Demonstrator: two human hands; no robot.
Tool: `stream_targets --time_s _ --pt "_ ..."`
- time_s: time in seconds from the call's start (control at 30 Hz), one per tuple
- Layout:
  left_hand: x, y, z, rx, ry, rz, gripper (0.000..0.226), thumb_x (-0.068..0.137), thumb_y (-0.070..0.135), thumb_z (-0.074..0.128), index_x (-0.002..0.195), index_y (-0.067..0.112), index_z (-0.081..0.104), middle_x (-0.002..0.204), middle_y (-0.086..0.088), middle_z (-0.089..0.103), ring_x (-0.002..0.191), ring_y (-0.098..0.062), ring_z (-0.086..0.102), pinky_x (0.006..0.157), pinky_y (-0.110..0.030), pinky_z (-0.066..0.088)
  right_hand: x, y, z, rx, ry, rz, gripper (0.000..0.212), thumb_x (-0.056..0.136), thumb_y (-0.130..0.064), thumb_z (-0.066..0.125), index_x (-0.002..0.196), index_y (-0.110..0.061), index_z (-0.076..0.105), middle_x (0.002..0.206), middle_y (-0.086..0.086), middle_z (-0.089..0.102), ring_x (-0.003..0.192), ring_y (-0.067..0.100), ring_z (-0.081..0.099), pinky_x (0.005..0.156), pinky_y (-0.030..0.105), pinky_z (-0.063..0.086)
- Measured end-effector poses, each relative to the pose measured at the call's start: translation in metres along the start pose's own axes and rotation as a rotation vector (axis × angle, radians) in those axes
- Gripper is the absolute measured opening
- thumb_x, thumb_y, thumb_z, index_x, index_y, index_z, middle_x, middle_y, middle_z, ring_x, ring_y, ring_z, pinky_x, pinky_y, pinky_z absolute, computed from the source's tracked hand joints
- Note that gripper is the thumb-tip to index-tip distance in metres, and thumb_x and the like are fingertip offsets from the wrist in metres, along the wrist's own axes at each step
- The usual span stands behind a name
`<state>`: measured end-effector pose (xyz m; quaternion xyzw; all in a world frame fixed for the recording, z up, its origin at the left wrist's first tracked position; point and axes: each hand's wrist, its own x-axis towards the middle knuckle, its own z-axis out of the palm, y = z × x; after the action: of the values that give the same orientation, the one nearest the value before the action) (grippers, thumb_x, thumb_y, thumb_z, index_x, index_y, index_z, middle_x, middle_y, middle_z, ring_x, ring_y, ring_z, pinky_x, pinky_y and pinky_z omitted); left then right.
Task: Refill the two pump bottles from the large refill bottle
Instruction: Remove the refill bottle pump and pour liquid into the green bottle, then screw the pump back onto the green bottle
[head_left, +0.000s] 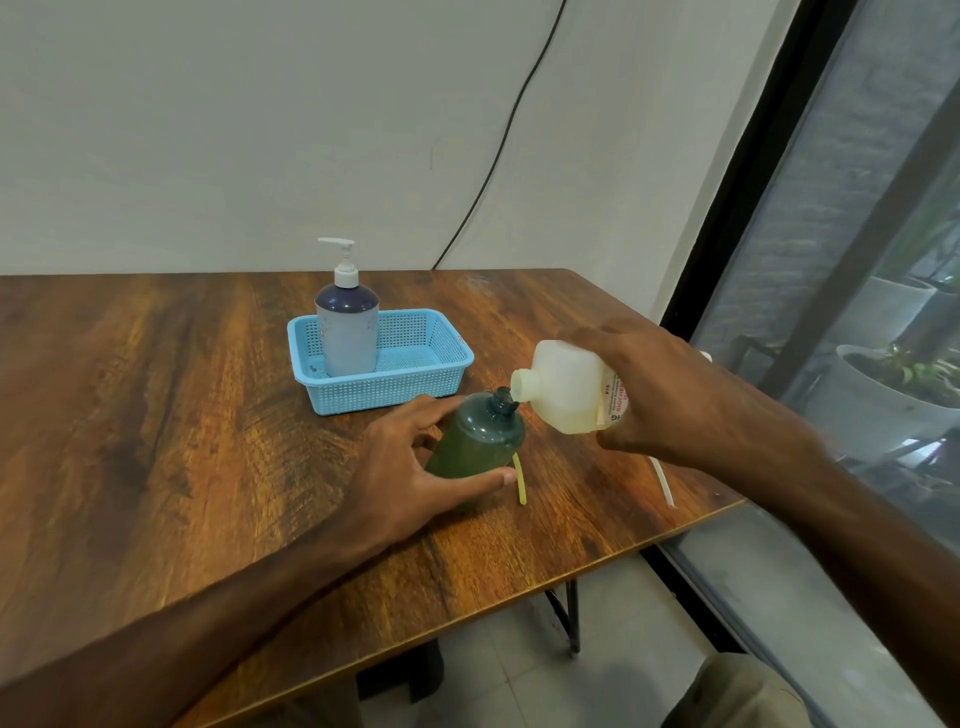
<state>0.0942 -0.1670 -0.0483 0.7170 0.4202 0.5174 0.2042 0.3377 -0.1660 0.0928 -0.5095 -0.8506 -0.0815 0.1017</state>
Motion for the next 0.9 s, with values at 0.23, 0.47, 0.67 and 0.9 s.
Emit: stream_targets --time_s 0.23,0.47,0.67,0.9 --pt "0.0 0.0 0.0 -0.001 0.006 -0.016 0.08 0.066 0.063 0.091 0.136 0.037 0.063 0.125 0.019 0.07 0.117 -0.004 0.064 0.082 -0.035 0.063 0.0 0.002 0.002 0.015 -0.009 -0.003 0.094 0.071 -0.034 0.088 0.15 -0.03 0.038 0.141 -0.005 0.053 0.129 0.018 0.047 0.103 0.04 0.047" --pt "0.002 0.008 -0.003 -0.034 0.029 -0.027 0.075 0.065 0.056 0.092 0.132 0.042 0.059 0.126 0.028 0.066 0.121 0.004 0.061 0.086 -0.019 0.059 0.004 0.01 0.019 0.195 -0.003 0.08 0.089 0.065 -0.043 0.09 0.142 -0.027 0.049 0.124 -0.007 0.058 0.11 0.012 0.053 0.08 0.021 0.043" --pt "0.004 0.008 -0.004 -0.039 0.034 -0.072 0.069 0.066 0.057 0.091 0.125 0.053 0.055 0.123 0.036 0.061 0.12 0.013 0.057 0.087 -0.01 0.054 0.012 0.03 0.059 0.665 0.067 0.395 0.094 0.056 -0.048 0.088 0.139 -0.028 0.049 0.12 -0.007 0.064 0.107 0.016 0.062 0.085 0.038 0.058" --pt "0.006 -0.003 -0.005 -0.054 0.054 -0.155 0.069 0.061 0.061 0.093 0.12 0.049 0.06 0.119 0.033 0.067 0.112 0.01 0.063 0.084 -0.01 0.055 0.024 0.035 0.112 0.98 0.343 0.6 0.078 0.059 -0.036 0.092 0.127 -0.029 0.053 0.117 -0.008 0.067 0.105 0.016 0.066 0.08 0.035 0.058"
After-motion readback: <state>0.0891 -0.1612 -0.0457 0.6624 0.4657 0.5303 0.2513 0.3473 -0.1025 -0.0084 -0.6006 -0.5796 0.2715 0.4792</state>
